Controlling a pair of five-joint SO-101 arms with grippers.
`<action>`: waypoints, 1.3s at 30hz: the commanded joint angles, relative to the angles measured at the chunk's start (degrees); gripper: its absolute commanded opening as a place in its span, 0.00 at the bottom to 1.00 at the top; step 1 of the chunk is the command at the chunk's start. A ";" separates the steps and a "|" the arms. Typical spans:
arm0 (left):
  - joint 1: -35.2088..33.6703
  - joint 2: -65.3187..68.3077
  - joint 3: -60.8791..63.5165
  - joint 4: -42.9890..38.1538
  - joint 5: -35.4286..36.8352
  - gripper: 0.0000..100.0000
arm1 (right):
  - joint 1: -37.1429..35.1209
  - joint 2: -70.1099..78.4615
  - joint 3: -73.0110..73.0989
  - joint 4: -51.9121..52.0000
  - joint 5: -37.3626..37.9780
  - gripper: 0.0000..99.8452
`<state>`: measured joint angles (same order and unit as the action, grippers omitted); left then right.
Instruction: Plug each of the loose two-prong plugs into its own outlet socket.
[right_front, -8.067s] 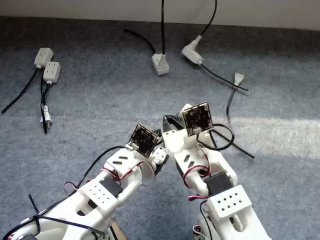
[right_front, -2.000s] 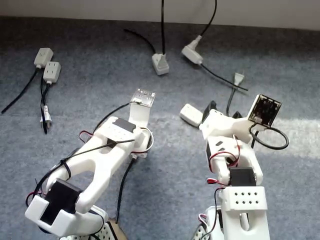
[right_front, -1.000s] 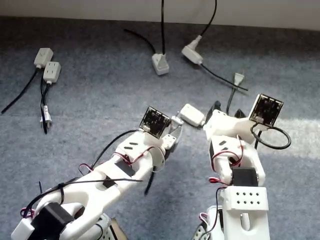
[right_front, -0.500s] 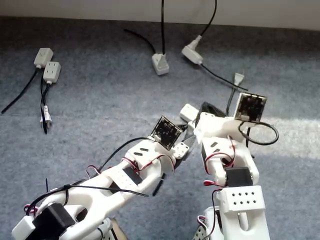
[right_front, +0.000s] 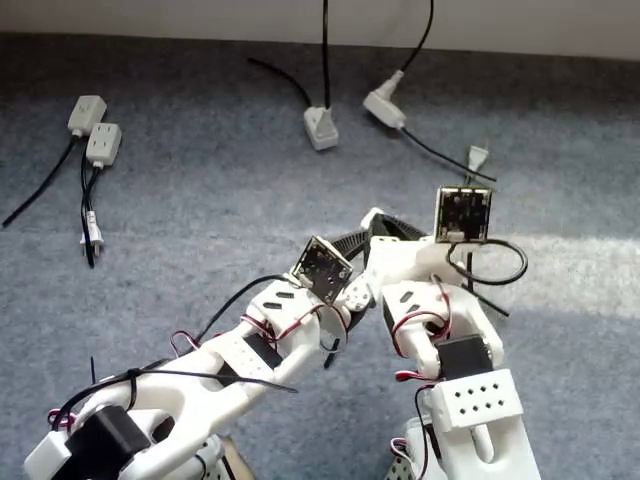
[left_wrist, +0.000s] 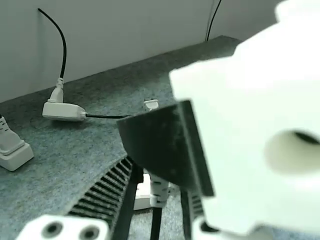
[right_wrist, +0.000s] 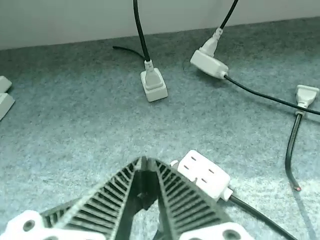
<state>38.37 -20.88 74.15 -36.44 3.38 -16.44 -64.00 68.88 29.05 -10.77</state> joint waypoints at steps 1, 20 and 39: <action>0.22 -2.59 -0.57 -1.93 -0.35 0.01 | -0.92 0.31 -0.31 -0.04 0.79 0.01; 0.31 -2.68 0.04 -3.96 -0.09 0.01 | 11.82 4.62 9.45 -16.13 6.07 0.01; 0.40 -1.98 1.19 -8.70 -0.09 0.01 | 12.18 -1.36 5.85 -12.09 5.63 0.01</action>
<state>38.90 -20.79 77.76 -44.44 3.30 -3.60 -58.90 75.21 13.85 -5.58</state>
